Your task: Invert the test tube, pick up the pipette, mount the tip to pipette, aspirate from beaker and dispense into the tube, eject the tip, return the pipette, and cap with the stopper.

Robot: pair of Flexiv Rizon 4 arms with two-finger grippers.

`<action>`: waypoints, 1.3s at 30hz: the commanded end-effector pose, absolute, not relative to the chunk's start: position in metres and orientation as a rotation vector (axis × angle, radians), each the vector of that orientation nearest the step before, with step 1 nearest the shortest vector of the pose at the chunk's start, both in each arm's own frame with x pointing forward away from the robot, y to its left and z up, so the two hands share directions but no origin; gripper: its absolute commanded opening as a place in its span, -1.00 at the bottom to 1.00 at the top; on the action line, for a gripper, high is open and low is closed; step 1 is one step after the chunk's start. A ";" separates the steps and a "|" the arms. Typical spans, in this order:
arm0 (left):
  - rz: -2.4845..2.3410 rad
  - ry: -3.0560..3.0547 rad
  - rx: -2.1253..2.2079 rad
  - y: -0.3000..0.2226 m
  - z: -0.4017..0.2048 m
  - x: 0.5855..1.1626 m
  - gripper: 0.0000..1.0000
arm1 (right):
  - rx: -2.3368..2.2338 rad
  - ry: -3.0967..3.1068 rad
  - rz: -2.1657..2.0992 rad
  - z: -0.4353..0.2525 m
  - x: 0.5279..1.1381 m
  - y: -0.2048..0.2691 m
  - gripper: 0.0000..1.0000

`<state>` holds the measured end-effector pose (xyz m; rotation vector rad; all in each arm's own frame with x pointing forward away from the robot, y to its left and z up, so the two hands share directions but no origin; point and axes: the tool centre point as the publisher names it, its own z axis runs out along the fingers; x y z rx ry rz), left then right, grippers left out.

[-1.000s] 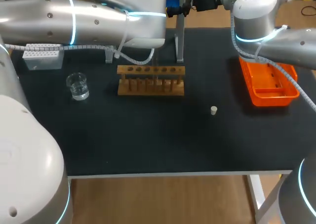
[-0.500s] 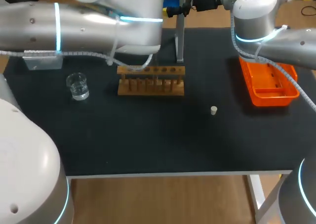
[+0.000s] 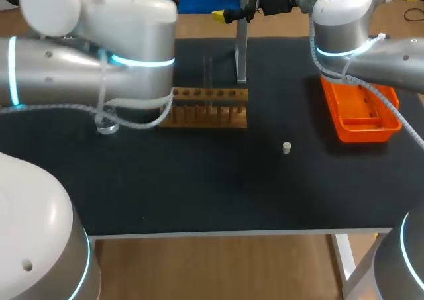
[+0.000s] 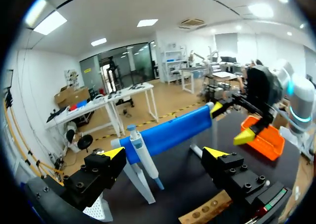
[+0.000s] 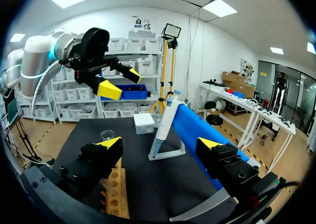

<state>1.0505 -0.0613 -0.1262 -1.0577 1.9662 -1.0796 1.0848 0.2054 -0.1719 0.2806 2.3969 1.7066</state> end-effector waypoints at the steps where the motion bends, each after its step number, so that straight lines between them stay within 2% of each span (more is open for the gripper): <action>1: -1.496 2.128 -0.606 -0.052 -0.129 1.028 1.00 | 0.281 2.402 1.704 -0.171 1.085 0.205 1.00; 19: -1.681 2.374 -0.185 -0.091 -0.159 0.987 1.00 | 0.281 2.402 1.704 -0.171 1.085 0.205 1.00; 39: -1.688 2.528 -0.148 -0.128 -0.199 0.986 1.00 | 0.281 2.402 1.704 -0.171 1.085 0.205 1.00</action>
